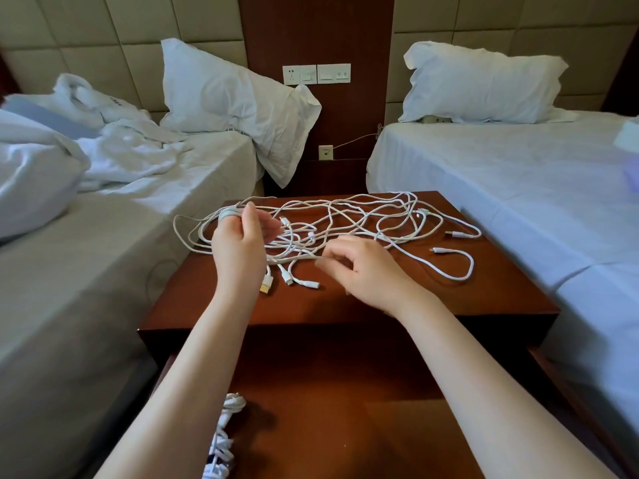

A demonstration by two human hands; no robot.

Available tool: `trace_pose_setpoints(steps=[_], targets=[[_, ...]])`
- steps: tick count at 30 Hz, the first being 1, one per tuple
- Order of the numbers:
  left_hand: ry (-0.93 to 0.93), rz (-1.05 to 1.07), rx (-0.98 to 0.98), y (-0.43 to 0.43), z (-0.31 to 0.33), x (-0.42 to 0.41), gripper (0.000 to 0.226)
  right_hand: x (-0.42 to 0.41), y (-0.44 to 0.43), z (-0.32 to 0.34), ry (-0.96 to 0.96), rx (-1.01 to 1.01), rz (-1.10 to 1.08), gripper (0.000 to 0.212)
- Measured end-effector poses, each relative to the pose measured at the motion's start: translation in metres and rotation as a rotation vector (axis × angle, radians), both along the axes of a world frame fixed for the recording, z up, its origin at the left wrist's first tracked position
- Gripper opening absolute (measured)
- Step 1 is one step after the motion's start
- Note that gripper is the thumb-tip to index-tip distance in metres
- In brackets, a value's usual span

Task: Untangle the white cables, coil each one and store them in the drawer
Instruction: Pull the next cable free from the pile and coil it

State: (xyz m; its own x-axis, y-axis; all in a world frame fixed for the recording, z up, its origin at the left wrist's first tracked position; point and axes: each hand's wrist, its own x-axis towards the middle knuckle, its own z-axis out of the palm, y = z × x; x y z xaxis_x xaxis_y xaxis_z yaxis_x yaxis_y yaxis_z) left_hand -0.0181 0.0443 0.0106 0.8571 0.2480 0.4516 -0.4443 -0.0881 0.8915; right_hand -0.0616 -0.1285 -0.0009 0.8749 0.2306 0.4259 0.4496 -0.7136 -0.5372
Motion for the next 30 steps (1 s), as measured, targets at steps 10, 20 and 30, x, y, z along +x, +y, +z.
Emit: trace_pose_setpoints(steps=[10,20,30], targets=[[0.367,-0.544,0.367,-0.026,0.002,-0.024,0.049,-0.004,-0.007,0.021,-0.331,0.187,-0.097,0.010],[0.540,-1.291,0.225,-0.012,0.006,-0.029,0.016,-0.005,-0.010,0.018,-0.116,0.337,-0.039,0.014],[0.577,-1.313,0.161,-0.009,0.002,-0.025,0.020,-0.006,-0.010,0.018,0.146,0.318,0.155,0.011]])
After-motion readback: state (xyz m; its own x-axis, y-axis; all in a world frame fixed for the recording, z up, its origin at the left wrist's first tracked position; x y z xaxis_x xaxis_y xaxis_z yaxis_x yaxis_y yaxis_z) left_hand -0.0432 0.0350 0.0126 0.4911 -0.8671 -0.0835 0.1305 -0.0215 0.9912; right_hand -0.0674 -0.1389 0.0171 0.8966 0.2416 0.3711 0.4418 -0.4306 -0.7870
